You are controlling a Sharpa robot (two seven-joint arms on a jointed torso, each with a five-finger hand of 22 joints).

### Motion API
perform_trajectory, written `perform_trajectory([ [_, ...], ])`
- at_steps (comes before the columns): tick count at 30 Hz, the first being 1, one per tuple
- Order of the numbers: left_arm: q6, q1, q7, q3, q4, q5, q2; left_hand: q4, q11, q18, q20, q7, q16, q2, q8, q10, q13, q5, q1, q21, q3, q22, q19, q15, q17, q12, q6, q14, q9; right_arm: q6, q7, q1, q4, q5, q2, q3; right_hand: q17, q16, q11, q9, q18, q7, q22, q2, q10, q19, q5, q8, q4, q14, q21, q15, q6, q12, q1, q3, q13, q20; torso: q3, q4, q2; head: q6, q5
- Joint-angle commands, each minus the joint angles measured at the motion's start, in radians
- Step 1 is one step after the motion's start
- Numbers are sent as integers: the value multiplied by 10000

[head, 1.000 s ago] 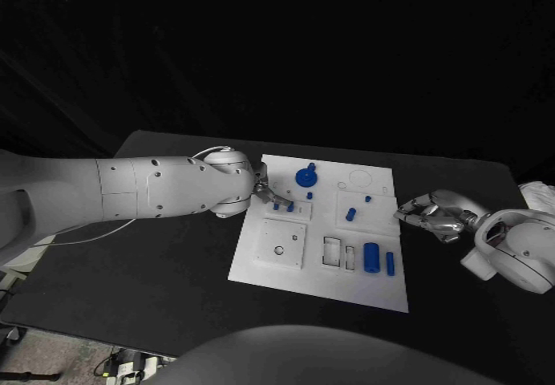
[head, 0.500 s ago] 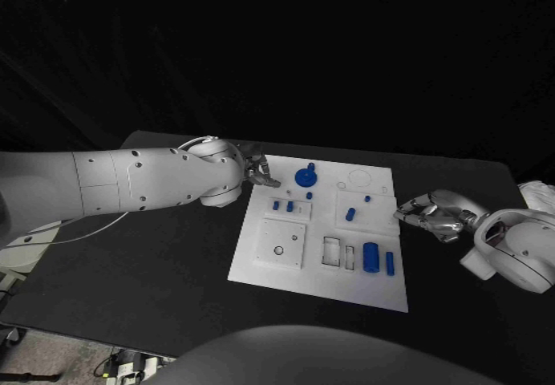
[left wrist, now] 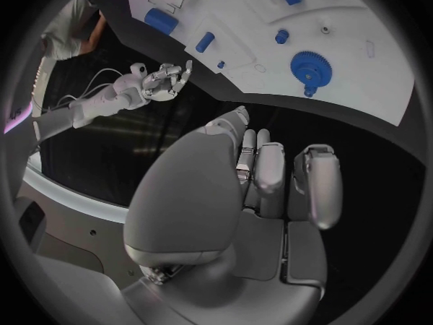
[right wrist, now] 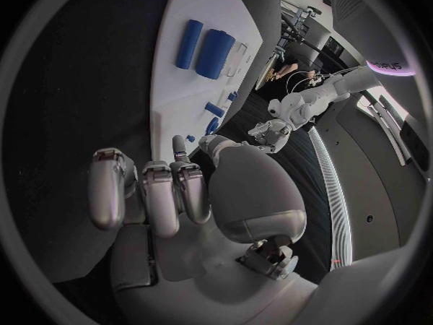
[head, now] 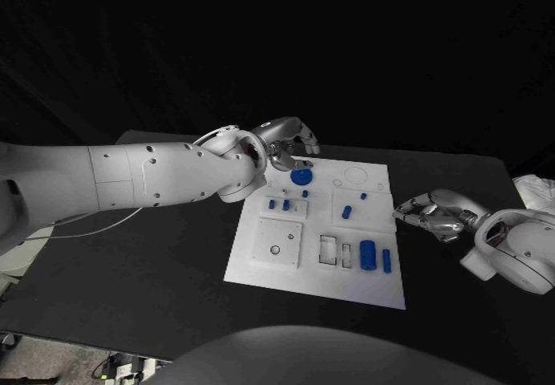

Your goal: Assemble the parts on the task board

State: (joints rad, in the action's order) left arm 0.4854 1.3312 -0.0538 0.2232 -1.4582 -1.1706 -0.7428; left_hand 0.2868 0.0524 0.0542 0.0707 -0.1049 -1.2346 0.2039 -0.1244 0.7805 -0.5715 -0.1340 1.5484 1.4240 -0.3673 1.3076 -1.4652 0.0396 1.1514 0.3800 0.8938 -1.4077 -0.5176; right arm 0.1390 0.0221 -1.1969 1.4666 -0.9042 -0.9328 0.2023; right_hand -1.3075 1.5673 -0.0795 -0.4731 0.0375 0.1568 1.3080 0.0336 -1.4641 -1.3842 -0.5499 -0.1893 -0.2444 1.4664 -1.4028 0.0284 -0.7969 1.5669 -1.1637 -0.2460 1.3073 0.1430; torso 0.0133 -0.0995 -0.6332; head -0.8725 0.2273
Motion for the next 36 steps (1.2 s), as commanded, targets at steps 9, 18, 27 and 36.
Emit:
perform_trajectory([
  [9, -1628, -196, -1011, -31, 635, -4572, 902, -77, -181, -349, -250, 178, -395, 236, 529, 1523, 2355, -531, -313, 791, 593, 2277, -763, 208, -5, -698, 900, -827, 1520, 512, 557, -14, 541, 0, -304, 0, -2633, 35, -56, -13, 172, -14, 1901, -77, -1067, 5, -36, 57, 6, 1044, 14, 55, -63, 39, -34, -67, 2635, 19, 35, -135, -283, -1, 46],
  [18, -2606, -213, -1550, -49, 887, -5024, 1055, -98, -188, -350, -262, 222, -400, 257, 487, 1841, 2916, -551, -358, 786, 720, 2281, -774, 235, -137, -889, 1335, -855, 1827, 548, 579, -53, 681, -3, -416, 0, -2633, 35, -56, -14, 170, -12, 1904, -96, -1067, -1, -14, 61, 4, 1044, 9, 55, -63, 39, -23, -65, 2635, 20, 91, -163, -395, -1, -11],
  [27, -2702, -262, -1486, -48, 909, -5289, 1023, -98, -265, -353, -323, 342, -1103, 264, 529, 2307, 3098, -843, -583, 788, 924, 2290, -784, 323, 693, -725, 1527, -1112, 2106, 516, 590, -60, 597, 1, -357, 0, -2633, 35, -56, -14, 171, -12, 1902, -98, -1067, 3, -6, 62, 2, 1044, 13, 56, -63, 39, -19, -67, 2635, 21, 101, -185, -402, -1, -41],
  [36, -2480, -278, -1288, -48, 920, -5243, 1011, -72, -266, -351, -331, 316, -1129, 183, 484, 2415, 3101, -926, -679, 775, 946, 2286, -782, 325, 681, -647, 1684, -1115, 2159, 462, 556, -58, 523, 4, -288, 1, -2633, 35, -56, -15, 173, -12, 1900, -96, -1067, 9, -7, 62, 2, 1044, 19, 56, -64, 39, -19, -69, 2635, 21, 93, -172, -391, -1, -48],
])
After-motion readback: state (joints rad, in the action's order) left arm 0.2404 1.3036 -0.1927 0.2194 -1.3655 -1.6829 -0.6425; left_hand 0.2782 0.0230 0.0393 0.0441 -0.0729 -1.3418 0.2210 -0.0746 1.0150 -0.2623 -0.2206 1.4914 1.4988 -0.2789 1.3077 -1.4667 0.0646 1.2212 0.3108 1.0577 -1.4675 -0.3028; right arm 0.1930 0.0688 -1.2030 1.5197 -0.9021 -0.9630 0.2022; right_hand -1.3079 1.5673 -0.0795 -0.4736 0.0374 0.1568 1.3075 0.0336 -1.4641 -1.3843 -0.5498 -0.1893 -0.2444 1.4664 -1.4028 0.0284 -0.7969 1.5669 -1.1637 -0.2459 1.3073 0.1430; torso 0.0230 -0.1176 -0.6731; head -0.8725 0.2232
